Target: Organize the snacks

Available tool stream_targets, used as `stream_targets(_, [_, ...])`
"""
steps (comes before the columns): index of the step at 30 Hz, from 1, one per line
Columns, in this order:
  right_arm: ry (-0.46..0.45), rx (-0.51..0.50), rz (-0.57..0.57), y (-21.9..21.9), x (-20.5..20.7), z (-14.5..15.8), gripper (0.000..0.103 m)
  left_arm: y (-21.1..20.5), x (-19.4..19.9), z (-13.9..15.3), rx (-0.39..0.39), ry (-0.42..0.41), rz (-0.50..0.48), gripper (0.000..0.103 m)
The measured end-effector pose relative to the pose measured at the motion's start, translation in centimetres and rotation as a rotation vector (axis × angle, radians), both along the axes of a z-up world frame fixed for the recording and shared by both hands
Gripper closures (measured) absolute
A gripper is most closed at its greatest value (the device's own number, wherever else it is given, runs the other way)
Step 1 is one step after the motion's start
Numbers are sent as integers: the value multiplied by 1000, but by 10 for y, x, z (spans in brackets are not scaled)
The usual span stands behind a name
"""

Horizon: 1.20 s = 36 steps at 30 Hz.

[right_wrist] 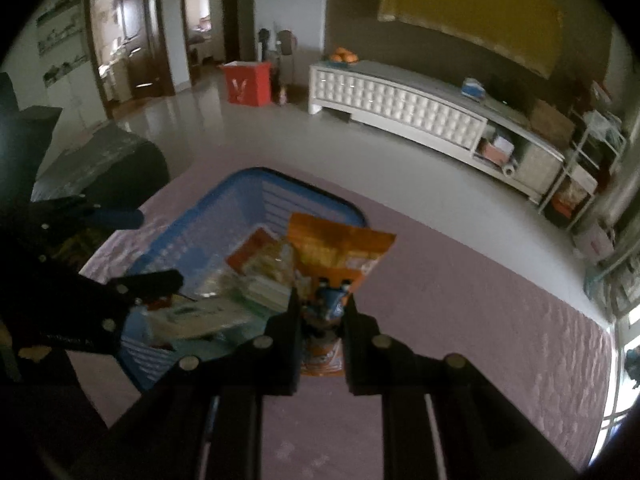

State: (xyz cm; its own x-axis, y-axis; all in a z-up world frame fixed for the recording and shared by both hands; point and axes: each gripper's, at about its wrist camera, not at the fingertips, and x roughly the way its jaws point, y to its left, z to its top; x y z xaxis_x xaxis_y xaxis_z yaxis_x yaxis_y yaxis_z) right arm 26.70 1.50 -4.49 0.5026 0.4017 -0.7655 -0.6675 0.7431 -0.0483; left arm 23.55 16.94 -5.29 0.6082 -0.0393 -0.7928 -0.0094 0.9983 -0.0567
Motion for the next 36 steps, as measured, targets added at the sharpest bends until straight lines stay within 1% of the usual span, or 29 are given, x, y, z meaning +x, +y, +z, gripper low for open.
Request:
stream_targets(3, [31,16,25,18,2,-4,83,11,-11,2,-24,-15,12,20])
stream_targets(7, [79,-2,42,43,0,-20,83,19,-20,0,-15,-19,31,20])
stream_targets(11, [132,-25,33,57,1,-35,83,24,-24,-6,-14,-17,44,20])
stream_targets(14, [171,-40,31,63,2,-48,83,28,-26,-10,3,-14,61,20])
stream_targets(16, [154,-70,27,64,2,-54,83,30,-28,-13,-4,-9,54,20])
stream_targets(18, [155,-84,21,64,3,-59,83,32,-28,-16,1,-6,58,20])
stream_targets(20, [153,-83,10,62,1,-61,83,35,-29,-17,-8,-5,61,20])
stream_targets(22, [127,-80,0,60,-4,-61,83,37,-32,-17,-32,-18,59,20])
stream_targets(25, [108,-72,-14,55,-11,-61,82,32,-35,-16,-15,-39,60,20])
stream_targets(26, [104,-75,-29,54,-10,-61,78,31,-36,-16,-9,-40,60,20])
stream_targets(27, [100,-78,-43,52,-11,-61,71,29,-37,-16,-7,-43,60,20])
stream_targets(28, [99,-76,-48,50,-12,-61,65,28,-37,-16,-7,-45,61,20])
stream_targets(29, [95,-69,-50,48,-13,-60,55,27,-39,-16,-12,-45,60,20])
stream_targets(30, [88,-60,-54,44,-15,-58,46,24,-40,-16,-19,-44,59,20])
stream_targets(33, [66,-15,-72,29,-23,-49,38,18,-51,-7,-13,-84,62,20])
stream_targets(36, [-20,30,-115,8,-39,-32,31,8,-64,7,-12,-135,73,20])
